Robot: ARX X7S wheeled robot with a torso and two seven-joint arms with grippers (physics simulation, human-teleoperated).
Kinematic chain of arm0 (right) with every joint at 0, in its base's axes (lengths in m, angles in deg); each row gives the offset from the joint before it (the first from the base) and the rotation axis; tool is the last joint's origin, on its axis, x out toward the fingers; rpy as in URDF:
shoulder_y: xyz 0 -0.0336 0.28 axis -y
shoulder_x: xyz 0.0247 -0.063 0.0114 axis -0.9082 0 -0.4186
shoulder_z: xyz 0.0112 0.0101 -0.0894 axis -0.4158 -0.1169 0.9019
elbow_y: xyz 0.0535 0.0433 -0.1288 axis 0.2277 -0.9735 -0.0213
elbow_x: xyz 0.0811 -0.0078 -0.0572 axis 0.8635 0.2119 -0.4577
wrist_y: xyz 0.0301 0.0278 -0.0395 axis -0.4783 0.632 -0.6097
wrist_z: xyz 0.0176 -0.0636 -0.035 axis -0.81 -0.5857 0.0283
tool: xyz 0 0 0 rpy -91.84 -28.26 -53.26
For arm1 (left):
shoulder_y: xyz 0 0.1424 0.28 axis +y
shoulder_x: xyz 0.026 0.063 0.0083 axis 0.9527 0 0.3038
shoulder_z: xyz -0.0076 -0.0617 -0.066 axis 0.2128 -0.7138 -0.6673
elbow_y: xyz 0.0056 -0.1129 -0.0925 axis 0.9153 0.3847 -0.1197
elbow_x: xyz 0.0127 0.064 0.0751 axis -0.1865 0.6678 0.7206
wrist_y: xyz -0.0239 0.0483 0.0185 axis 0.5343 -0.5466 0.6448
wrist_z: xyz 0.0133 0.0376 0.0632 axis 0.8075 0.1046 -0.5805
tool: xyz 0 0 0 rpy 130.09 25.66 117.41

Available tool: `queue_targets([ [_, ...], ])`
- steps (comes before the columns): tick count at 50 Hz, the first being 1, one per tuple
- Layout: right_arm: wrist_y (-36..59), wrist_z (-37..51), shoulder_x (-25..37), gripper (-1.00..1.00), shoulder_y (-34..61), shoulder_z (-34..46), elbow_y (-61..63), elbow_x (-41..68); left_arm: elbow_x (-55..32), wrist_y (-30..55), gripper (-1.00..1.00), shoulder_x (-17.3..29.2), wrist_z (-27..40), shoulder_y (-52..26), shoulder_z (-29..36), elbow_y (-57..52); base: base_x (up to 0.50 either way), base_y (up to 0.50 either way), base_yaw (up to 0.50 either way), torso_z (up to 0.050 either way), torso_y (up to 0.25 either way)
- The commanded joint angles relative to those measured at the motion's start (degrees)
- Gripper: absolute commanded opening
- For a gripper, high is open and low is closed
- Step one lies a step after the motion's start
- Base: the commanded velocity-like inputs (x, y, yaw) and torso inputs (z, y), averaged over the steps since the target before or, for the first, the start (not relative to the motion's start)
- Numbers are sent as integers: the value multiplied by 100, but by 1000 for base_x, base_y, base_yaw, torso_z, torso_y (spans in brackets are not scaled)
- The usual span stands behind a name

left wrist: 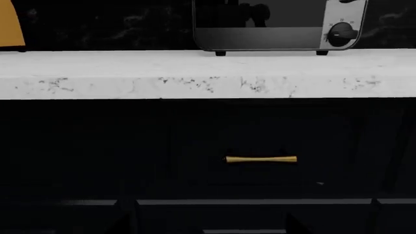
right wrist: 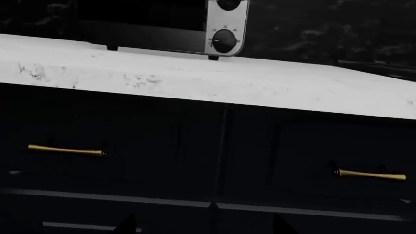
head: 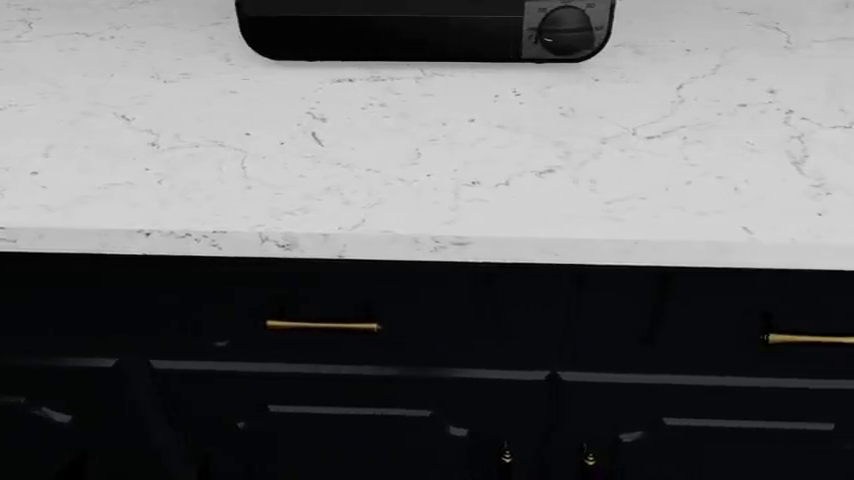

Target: Navigate to the stove.

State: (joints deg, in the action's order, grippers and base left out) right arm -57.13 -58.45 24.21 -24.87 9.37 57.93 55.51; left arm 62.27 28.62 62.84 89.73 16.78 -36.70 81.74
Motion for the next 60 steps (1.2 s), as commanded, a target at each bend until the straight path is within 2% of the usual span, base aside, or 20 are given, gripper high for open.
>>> queue_targets([
  [1, 5, 16, 9, 100, 13, 15, -2, 17, -10, -8, 100, 14, 12, -9, 17, 5, -469, -3, 0, 0, 0],
  [60, 15, 110, 68, 100, 30, 117, 22, 46, -82, -25, 100, 90, 80, -14, 85, -17, -475, -3, 0, 0, 0],
])
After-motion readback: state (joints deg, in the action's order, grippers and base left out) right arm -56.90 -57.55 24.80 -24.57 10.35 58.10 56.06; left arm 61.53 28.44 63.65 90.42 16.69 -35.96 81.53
